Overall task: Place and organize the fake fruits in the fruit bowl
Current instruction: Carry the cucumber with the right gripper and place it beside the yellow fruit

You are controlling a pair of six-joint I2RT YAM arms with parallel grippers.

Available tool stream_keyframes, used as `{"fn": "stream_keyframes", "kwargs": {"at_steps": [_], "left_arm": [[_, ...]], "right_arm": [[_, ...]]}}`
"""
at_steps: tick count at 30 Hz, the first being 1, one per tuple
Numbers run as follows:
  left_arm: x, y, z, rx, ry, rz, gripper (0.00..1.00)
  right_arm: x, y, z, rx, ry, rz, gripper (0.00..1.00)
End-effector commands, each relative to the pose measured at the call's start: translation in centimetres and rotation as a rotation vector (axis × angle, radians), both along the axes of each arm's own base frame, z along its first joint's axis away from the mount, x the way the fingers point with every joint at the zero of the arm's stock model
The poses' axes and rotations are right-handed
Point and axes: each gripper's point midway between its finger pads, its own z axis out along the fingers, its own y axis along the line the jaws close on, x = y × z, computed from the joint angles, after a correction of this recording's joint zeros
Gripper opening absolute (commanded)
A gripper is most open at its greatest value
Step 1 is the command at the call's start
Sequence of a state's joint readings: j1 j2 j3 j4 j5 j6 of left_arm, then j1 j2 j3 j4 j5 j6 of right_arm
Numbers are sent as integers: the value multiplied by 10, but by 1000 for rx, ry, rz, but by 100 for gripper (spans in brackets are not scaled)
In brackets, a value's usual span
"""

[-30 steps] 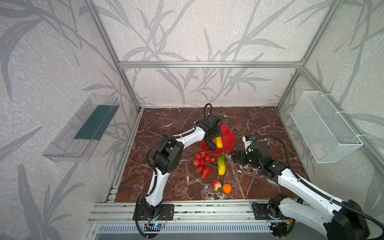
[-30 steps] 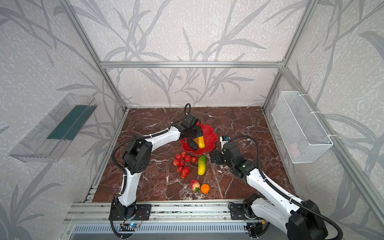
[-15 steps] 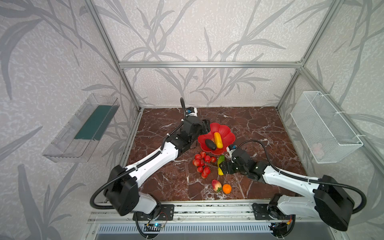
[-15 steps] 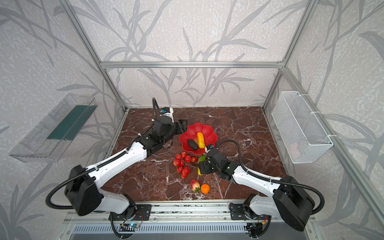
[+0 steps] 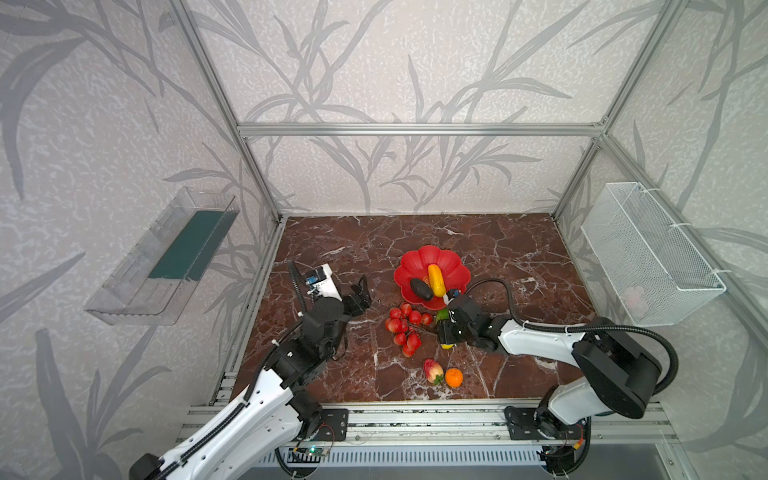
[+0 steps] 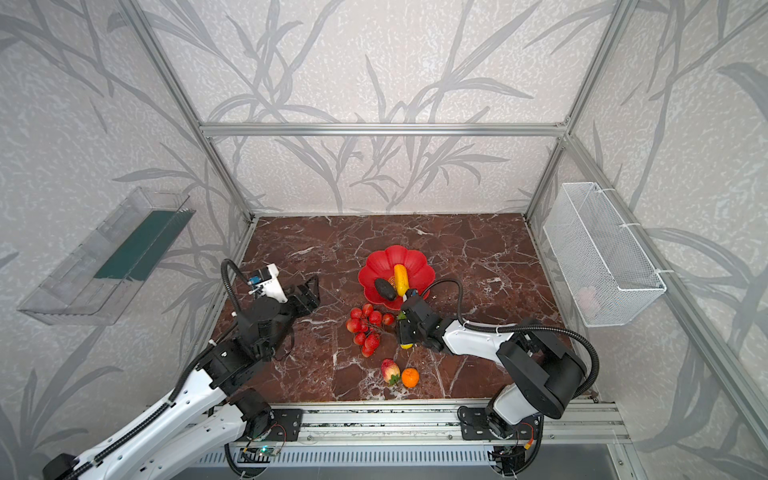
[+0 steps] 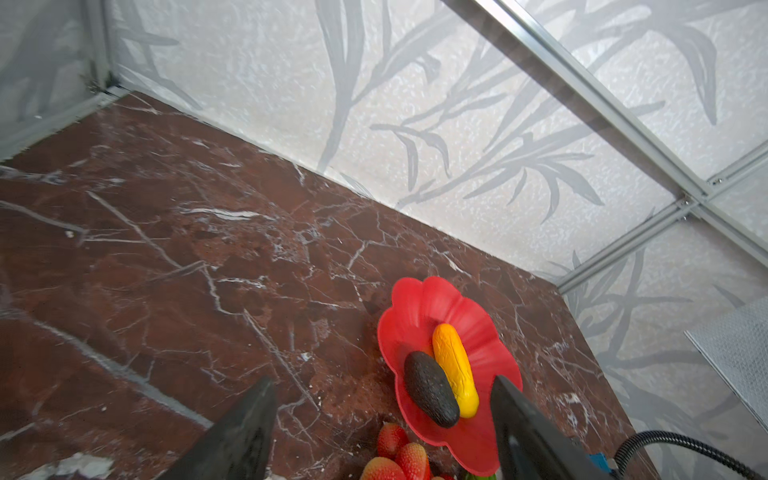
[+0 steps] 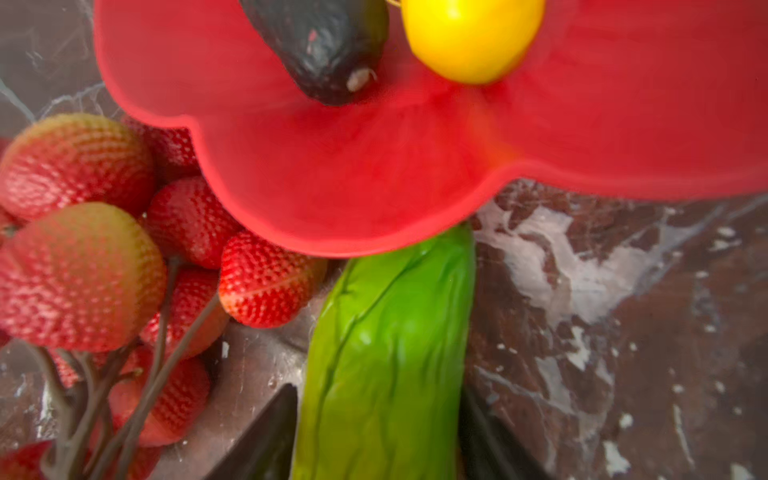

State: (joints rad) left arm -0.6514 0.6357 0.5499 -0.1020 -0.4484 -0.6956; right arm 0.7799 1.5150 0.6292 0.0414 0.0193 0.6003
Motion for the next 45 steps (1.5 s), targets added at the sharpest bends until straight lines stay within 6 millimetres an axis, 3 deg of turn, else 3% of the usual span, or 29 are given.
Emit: {"fn": "stream_keyframes", "kwargs": {"at_steps": [1,7,11,14,19,25,33,39,42,45], "left_arm": [[-14,31,-15,-3,16,119,83],[-27,47,-23,-29,-6,154,86],[-28,45,-31,-32,8,142,86],[-27,42,-35,-31,17,132,86],[-26,35,-35,-26,34,98,85],[-32,25,-43,-17,98,25,84],[-49,12,-59,-9,201,-94,80],[-50,-5,-60,-20,241,-173,76],[-49,-22,-64,-55,263,-237,73],[-48,-44,-71,-79,297,-328,69]], "right_arm": [[1,0,10,40,-31,-26,48],[-11,-32,34,-3,-96,-65,41],[-14,-60,56,-49,-208,-87,41],[-4,-70,83,-82,-345,-74,41],[37,-66,120,-75,-423,-69,43],[99,-48,114,-104,-381,-33,43],[157,-34,71,-74,-287,-58,44],[172,-24,39,-71,-205,-50,48],[173,-24,39,-61,-196,-64,61],[172,-25,57,-46,-228,-71,71]]}}
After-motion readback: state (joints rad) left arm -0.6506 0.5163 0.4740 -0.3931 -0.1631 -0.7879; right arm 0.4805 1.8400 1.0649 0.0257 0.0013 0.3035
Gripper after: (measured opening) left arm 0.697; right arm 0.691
